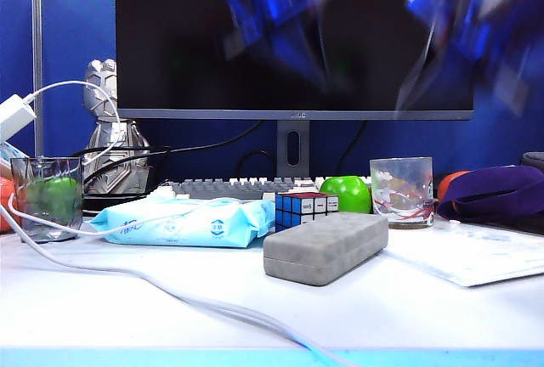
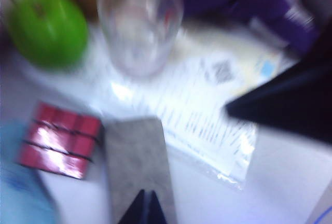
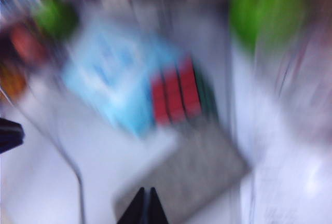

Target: Pick up the glasses, fold the temples of the glasses, place the glasses into the glasses case, and finally close the glasses case.

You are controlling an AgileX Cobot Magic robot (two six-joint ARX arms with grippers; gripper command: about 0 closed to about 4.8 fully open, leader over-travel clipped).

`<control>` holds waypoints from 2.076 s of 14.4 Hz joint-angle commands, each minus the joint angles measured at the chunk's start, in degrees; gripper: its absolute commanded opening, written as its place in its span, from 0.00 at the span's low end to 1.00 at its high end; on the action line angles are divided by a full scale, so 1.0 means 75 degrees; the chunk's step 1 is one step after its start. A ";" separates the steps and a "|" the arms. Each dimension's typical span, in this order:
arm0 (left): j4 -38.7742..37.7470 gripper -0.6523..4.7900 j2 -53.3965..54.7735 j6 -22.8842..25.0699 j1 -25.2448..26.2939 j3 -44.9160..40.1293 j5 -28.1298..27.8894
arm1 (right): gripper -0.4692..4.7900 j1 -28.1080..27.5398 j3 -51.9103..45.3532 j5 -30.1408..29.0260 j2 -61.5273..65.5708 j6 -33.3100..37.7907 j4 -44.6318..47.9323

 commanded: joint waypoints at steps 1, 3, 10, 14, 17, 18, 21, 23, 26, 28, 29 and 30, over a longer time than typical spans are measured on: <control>0.0254 0.11 -0.1457 0.0699 -0.0009 0.0020 -0.0067 | 0.08 0.0009 0.0047 0.1061 -0.1915 -0.0050 0.0117; 0.0271 0.11 -0.2783 0.0883 -0.0009 0.0012 -0.0589 | 0.08 0.0012 0.0009 0.2547 -0.3675 -0.0504 0.0047; -0.1005 0.11 -0.6149 0.1320 -0.0012 -0.0484 -0.1361 | 0.08 0.0012 -0.3599 0.4071 -0.8003 -0.1125 -0.0627; -0.1186 0.11 -0.8087 0.1239 -0.0015 -0.2346 -0.1343 | 0.08 0.0017 -0.5266 0.4211 -0.9929 0.0166 -0.0688; -0.0874 0.11 -0.9183 0.0772 -0.0015 -0.3876 -0.1256 | 0.08 0.0032 -0.5438 0.4438 -0.9853 0.0204 -0.1629; -0.0731 0.11 -0.9684 0.0417 -0.0023 -0.4535 -0.1160 | 0.08 0.0029 -0.5488 0.4832 -0.9862 0.0201 -0.1658; -0.0583 0.11 -1.0491 0.0347 -0.0020 -0.5578 -0.0991 | 0.08 0.0029 -0.5540 0.5919 -0.9865 0.0248 -0.1944; -0.0490 0.11 -1.0707 0.0335 -0.0020 -0.6368 0.0000 | 0.08 0.0029 -0.5971 0.5907 -0.9865 0.0239 -0.2072; 0.1282 0.11 -1.0724 0.0201 -0.0023 -0.7968 0.0726 | 0.08 0.0026 -0.6196 0.5776 -0.9871 0.0635 -0.1985; 0.2710 0.11 -1.0722 0.0181 -0.0023 -0.9017 0.0720 | 0.08 0.0026 -0.6196 0.5785 -0.9868 0.0635 -0.1988; 0.3401 0.11 -1.0724 0.0090 -0.0020 -0.9565 0.0676 | 0.08 0.0026 -0.6196 0.5785 -0.9868 0.0635 -0.1988; 0.4147 0.11 -1.0724 -0.0020 -0.0015 -1.0101 0.0472 | 0.08 0.0026 -0.6196 0.5785 -0.9868 0.0635 -0.1988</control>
